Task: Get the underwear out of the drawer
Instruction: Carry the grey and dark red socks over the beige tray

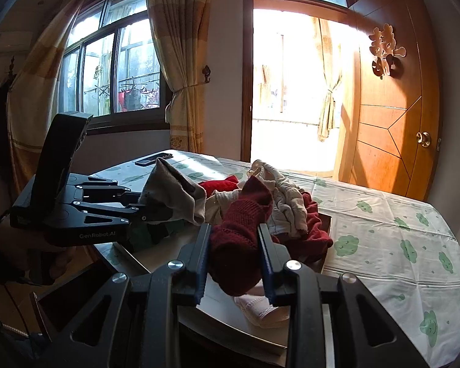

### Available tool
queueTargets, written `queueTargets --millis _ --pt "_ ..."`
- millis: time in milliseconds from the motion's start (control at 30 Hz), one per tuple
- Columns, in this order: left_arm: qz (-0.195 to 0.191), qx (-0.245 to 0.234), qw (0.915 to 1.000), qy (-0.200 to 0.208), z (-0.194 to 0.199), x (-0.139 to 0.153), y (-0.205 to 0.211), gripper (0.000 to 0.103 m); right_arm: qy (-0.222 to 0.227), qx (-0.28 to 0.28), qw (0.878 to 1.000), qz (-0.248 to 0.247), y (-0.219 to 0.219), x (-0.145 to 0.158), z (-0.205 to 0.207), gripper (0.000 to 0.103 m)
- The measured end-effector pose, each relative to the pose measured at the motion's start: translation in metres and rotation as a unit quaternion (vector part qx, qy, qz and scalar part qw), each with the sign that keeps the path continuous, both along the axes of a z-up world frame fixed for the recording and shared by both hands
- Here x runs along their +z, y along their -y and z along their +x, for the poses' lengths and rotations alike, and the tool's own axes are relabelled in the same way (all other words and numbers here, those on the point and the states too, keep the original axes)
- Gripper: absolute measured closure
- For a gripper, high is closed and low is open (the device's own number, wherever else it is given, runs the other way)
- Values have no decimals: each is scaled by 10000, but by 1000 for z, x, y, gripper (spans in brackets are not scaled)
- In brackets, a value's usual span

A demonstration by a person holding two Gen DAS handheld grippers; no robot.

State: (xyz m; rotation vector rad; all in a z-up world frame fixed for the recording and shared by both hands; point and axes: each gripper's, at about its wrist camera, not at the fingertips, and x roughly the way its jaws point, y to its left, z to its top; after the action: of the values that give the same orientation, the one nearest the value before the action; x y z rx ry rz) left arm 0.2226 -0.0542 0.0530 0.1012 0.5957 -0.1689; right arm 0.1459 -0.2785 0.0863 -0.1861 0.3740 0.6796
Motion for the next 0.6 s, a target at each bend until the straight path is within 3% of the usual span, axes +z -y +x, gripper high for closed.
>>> queueTargets --millis 600 --pt "-199 -96 9969 -752 30 -17 1 81 -358 -97 9985 -394 -13 -6 27 71"
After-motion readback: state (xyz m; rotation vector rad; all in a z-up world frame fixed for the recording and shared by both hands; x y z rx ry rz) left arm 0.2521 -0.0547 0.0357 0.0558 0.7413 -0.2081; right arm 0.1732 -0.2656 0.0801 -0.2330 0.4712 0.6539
